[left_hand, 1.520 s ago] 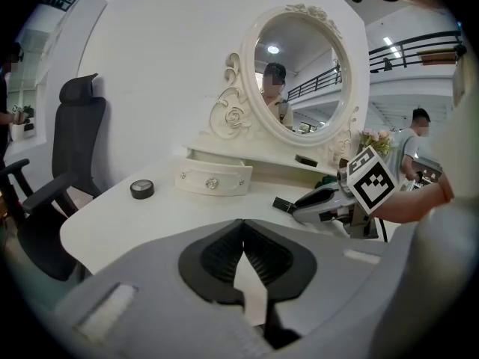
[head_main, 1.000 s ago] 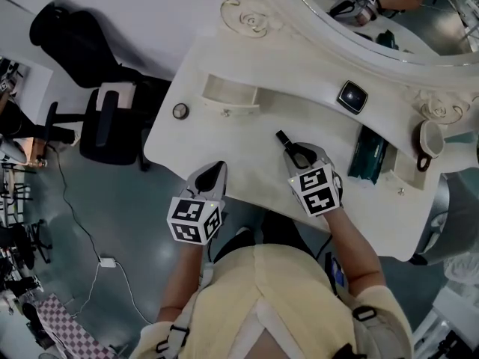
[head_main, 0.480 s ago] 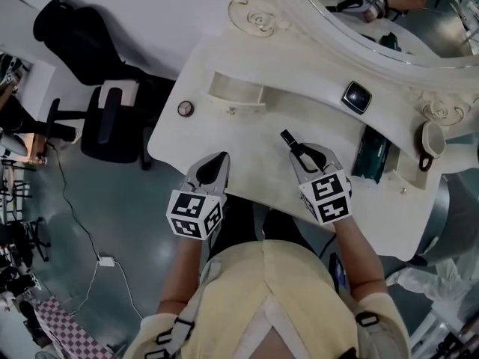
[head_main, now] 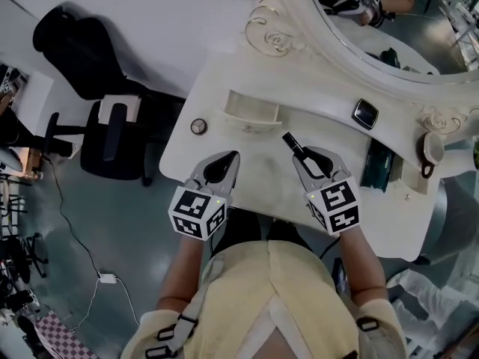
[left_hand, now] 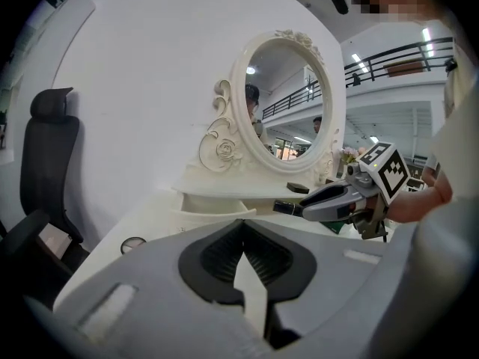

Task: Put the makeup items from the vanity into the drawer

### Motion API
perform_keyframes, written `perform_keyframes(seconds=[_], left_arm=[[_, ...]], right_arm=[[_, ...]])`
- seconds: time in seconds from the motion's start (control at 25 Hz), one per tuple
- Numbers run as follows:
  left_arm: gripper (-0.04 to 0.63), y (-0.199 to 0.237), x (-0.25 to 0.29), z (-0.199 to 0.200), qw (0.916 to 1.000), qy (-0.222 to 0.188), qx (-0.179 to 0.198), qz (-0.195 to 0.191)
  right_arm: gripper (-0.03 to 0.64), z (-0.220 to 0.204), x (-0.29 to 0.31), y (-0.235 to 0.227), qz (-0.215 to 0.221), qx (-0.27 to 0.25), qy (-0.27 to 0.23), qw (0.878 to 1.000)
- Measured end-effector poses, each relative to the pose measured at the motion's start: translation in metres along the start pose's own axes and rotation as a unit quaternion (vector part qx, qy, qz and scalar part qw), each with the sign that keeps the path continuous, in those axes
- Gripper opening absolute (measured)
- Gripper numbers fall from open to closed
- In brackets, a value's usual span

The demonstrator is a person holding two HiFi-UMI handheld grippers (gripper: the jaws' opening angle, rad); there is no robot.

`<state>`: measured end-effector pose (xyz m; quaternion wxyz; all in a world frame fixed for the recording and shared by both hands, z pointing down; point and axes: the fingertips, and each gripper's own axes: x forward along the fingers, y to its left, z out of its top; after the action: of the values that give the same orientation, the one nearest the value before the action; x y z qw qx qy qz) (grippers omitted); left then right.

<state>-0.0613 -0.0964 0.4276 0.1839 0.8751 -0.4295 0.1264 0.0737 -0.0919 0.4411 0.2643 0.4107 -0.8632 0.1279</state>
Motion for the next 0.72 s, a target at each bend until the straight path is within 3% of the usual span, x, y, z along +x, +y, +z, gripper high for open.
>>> perform_keyframes(seconds=[0.44, 0.72], left_arm=[[0.001, 0.061, -0.01, 0.012, 0.9999, -0.004, -0.001, -0.011], [0.002, 0.092, -0.004, 0.008, 0.9999, 0.005, -0.002, -0.012]], right_arm=[[0.104, 0.048, 0.055, 0.017, 0.003, -0.028, 0.017, 0.999], [0.104, 0.064, 0.089, 0.02, 0.011, -0.06, 0.055, 0.997]])
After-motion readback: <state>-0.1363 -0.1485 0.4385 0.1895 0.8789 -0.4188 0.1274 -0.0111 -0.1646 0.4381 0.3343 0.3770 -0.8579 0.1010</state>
